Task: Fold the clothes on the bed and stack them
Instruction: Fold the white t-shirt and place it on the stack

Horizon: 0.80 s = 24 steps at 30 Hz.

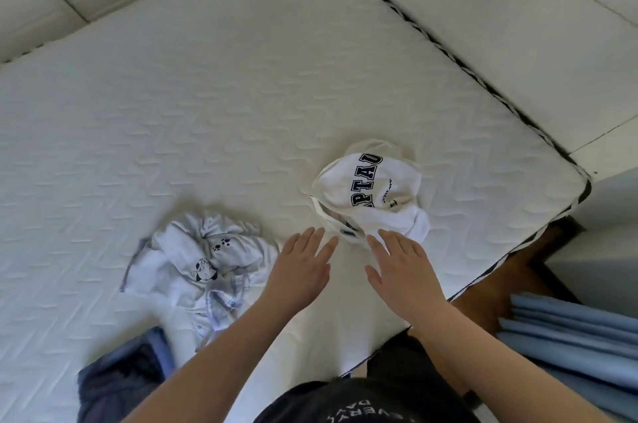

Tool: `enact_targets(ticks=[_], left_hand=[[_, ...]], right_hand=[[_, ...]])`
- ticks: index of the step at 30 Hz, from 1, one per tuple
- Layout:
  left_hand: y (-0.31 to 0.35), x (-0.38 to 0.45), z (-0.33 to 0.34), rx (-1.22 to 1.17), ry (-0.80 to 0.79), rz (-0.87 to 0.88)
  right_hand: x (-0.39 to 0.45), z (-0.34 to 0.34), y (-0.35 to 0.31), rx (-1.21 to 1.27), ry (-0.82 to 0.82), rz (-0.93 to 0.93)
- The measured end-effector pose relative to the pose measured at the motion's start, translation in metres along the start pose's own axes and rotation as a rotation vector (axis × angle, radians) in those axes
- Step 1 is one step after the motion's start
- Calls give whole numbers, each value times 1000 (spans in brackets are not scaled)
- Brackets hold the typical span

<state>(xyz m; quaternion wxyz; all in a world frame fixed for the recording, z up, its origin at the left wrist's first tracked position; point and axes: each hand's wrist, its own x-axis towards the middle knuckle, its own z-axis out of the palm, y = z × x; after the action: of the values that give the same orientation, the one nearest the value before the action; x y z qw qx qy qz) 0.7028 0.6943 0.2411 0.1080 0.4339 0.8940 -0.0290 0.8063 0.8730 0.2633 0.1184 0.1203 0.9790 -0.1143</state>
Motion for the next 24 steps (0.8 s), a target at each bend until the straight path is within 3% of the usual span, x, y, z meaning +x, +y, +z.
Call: enact_targets(ticks=[13,19,24], left_hand=[[-50,132,115,-35,-232,-58],[-80,161,180,-21,-372,-105],[-93,182,211,-31,-399,-150]], right_hand=[[135,96,29,-40,-117,-56],[158,152,37,-67,-153,-71],[165,178,45,-132,-176,-54]])
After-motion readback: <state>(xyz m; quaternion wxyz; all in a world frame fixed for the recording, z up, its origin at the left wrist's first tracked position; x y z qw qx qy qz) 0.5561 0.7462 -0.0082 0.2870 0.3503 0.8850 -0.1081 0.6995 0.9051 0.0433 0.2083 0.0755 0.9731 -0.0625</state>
